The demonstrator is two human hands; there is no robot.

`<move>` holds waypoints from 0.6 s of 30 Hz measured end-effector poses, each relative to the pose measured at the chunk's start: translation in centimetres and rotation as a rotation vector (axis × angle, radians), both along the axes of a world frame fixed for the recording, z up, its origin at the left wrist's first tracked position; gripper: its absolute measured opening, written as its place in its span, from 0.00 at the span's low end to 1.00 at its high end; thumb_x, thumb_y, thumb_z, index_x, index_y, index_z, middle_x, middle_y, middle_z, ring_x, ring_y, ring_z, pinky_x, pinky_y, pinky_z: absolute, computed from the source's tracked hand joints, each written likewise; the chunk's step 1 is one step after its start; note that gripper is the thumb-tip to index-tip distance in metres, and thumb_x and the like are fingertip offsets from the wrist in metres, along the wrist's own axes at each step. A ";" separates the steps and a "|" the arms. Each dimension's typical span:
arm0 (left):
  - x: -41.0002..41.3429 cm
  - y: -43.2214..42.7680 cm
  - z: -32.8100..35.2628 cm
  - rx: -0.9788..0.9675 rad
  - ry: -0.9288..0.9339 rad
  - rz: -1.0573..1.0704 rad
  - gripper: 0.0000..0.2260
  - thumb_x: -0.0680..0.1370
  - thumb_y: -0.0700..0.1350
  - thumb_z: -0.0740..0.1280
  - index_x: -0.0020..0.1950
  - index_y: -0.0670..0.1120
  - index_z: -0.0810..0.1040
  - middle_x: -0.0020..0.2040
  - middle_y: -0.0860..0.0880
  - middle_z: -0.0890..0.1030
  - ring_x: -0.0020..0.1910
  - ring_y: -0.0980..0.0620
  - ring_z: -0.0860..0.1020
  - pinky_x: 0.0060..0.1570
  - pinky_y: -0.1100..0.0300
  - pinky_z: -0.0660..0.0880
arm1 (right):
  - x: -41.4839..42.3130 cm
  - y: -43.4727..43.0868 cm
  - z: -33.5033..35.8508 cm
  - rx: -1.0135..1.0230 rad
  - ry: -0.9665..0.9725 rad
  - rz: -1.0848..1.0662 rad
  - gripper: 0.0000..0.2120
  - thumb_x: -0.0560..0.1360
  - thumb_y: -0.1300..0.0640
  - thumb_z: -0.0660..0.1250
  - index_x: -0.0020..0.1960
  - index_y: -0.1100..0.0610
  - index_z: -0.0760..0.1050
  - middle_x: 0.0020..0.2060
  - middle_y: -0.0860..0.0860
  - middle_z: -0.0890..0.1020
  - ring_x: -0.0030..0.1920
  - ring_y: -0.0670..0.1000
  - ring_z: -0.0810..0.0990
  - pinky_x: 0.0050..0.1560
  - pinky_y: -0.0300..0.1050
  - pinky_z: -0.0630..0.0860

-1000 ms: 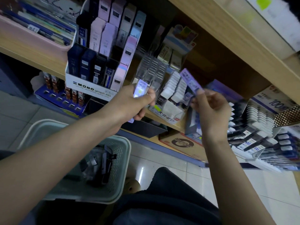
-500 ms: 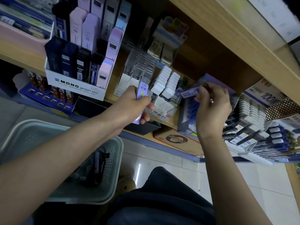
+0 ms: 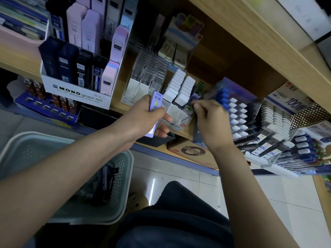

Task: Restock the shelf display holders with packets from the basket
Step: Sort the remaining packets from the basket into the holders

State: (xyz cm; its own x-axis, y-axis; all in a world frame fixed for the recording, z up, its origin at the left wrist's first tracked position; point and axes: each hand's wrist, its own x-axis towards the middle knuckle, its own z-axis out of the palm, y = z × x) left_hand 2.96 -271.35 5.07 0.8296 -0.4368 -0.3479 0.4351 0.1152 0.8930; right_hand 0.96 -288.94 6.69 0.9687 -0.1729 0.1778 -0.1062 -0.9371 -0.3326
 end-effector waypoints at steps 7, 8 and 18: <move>-0.2 -0.2 -0.4 0.004 -0.088 -0.098 0.05 0.81 0.43 0.58 0.51 0.49 0.73 0.44 0.50 0.83 0.33 0.56 0.79 0.39 0.61 0.80 | -0.4 3.6 2.0 0.402 0.105 0.009 0.06 0.78 0.53 0.63 0.48 0.52 0.78 0.37 0.43 0.79 0.37 0.39 0.77 0.38 0.29 0.69; -0.3 -0.2 -0.4 -0.005 -0.100 -0.114 0.07 0.81 0.42 0.58 0.49 0.50 0.74 0.44 0.50 0.83 0.32 0.57 0.79 0.38 0.61 0.80 | -0.4 3.9 2.1 0.464 0.176 0.030 0.05 0.77 0.53 0.64 0.48 0.52 0.78 0.37 0.43 0.79 0.36 0.38 0.77 0.37 0.28 0.70; -0.5 -0.2 -0.4 -0.002 -0.040 -0.130 0.08 0.82 0.42 0.57 0.54 0.45 0.75 0.43 0.48 0.82 0.29 0.58 0.76 0.28 0.65 0.74 | -0.6 3.1 2.8 0.680 0.135 -0.093 0.04 0.78 0.59 0.63 0.47 0.53 0.76 0.40 0.51 0.81 0.37 0.44 0.80 0.37 0.37 0.77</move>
State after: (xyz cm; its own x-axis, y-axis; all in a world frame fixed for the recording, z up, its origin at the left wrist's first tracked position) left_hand 2.42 -271.56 4.63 0.7790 -0.5423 -0.3147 0.4107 0.0620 0.9097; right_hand 0.41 -285.89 9.46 0.9505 -0.2864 -0.1205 -0.2577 -0.5102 -0.8205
